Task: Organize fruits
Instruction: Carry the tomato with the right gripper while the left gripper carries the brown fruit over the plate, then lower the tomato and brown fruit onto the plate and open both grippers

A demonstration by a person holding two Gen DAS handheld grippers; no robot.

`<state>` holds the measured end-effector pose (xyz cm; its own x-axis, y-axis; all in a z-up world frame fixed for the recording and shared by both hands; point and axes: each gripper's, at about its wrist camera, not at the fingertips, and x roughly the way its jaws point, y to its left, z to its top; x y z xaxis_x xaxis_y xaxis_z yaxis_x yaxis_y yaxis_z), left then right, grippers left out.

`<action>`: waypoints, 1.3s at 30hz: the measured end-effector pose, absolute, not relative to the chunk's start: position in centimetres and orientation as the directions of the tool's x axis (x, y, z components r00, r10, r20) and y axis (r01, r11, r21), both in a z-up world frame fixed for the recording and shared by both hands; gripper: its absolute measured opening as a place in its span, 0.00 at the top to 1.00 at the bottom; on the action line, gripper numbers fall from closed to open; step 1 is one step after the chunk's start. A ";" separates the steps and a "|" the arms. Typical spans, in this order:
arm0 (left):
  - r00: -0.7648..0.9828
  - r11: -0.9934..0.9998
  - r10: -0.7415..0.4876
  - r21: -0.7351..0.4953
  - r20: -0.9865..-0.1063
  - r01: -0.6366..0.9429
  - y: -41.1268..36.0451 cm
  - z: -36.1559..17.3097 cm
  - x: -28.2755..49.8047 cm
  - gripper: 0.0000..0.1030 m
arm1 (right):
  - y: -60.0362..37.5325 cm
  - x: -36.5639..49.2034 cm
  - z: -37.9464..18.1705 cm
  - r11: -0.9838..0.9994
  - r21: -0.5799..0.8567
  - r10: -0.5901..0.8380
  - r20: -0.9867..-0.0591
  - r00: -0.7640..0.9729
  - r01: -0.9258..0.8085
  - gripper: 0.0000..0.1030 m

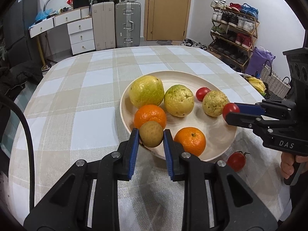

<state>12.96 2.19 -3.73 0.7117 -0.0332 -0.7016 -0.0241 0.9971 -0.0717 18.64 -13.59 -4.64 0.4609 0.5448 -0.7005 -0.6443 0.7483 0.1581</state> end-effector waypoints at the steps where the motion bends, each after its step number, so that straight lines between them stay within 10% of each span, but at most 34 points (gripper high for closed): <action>1: 0.712 0.997 -0.032 -0.069 -0.702 -0.024 2.2 -3.7 13.0 0.78 | -13.6 18.7 -4.6 0.750 0.158 0.544 -0.701 0.462 -0.642 0.70; 34: 0.700 0.998 -0.025 -0.057 -0.714 -0.022 1.8 -4.2 14.5 0.77 | -13.9 20.1 -5.0 0.766 0.195 0.546 -0.699 0.461 -0.612 0.66; 37: 0.712 0.999 -0.014 -0.046 -0.702 -0.025 1.8 -3.7 13.5 0.73 | -14.2 19.3 -4.6 0.771 0.178 0.542 -0.687 0.483 -0.612 0.60; 39: 0.721 0.999 0.000 -0.038 -0.693 -0.036 1.8 -3.2 12.5 0.51 | -14.5 18.8 -4.4 0.770 0.189 0.550 -0.679 0.485 -0.609 0.55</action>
<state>12.48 1.83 -3.24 0.7210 -0.0005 -0.6929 -0.0361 0.9986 -0.0383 18.82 -14.49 -4.42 0.4855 0.5501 -0.6795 -0.6089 0.7705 0.1888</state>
